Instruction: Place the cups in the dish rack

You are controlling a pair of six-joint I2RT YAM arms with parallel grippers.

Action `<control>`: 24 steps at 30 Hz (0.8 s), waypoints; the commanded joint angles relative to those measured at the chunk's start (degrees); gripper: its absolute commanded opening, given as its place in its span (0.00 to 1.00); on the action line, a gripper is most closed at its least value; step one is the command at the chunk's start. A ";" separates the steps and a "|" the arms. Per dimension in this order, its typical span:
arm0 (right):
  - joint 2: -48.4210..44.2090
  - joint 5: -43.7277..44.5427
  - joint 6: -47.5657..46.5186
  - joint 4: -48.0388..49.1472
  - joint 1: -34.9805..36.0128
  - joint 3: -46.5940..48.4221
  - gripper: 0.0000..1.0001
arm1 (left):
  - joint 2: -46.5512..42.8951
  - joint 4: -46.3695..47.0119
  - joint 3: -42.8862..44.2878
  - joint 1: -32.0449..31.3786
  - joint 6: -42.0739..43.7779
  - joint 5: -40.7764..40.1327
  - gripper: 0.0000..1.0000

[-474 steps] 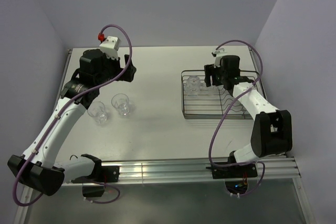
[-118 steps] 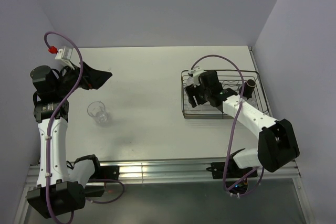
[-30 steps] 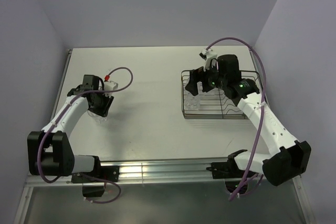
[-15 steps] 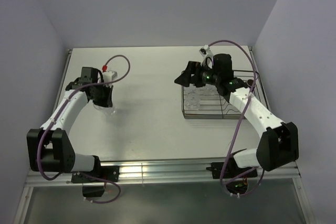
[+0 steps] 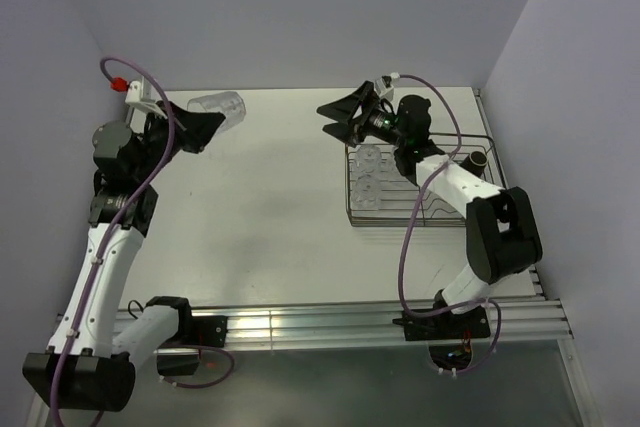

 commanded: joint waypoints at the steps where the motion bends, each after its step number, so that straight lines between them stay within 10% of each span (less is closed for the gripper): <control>1: 1.52 1.45 14.10 16.11 1.70 3.86 1.00 | 1.38 14.97 -2.57 -0.17 -14.05 -4.02 0.00; 8: 5.30 6.82 19.21 17.19 5.57 9.57 1.00 | 2.95 33.33 -9.87 -0.87 -30.82 -7.37 0.00; 24: 14.97 11.48 14.11 12.97 12.16 19.95 1.00 | 8.41 37.75 -7.15 -2.63 -33.84 -3.86 0.00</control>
